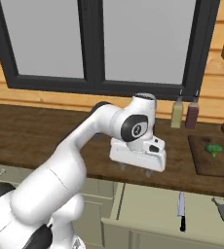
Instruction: Place the appropriate cutting tool for cutting the broccoli skin on the cutting board.
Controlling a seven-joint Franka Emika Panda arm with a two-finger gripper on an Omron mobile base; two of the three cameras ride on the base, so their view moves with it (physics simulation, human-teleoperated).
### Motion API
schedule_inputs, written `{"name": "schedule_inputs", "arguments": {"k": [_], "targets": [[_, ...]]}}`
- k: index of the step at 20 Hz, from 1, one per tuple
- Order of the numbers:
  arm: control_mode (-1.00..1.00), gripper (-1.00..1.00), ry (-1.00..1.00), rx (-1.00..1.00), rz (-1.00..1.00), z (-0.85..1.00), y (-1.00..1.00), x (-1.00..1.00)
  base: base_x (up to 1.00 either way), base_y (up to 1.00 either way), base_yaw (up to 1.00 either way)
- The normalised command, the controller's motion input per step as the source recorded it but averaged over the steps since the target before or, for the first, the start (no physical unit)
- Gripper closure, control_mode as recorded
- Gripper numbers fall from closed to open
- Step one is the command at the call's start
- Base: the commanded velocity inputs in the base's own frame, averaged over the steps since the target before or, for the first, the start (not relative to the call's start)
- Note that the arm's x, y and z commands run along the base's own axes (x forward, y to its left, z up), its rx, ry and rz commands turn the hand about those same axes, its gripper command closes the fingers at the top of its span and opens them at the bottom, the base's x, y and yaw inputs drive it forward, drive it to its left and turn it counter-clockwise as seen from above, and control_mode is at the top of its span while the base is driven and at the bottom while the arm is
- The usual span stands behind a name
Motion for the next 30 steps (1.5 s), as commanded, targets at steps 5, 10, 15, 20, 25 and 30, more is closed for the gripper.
{"name": "schedule_inputs", "arguments": {"k": [5,10,15,20,25,30], "targets": [[-1.0,-1.0,0.05,0.02,0.0,-0.08,-1.0,-0.11,0.0,0.0,0.0],[-1.0,-1.0,-0.01,0.01,-0.04,-0.09,-0.36,-0.11,0.0,0.0,0.0],[-1.0,-1.0,-0.13,0.0,0.0,-0.3,-0.33,0.0,0.0,0.0,0.0],[-1.0,-1.0,-0.28,0.0,0.02,-0.25,-0.39,-0.03,0.0,0.0,0.0],[-1.0,-1.0,-0.06,0.0,0.01,-0.03,-0.05,0.0,0.0,0.0,0.0],[-1.0,-1.0,-0.1,-0.15,0.06,-0.3,0.0,0.0,0.0,0.0,0.0]]}}
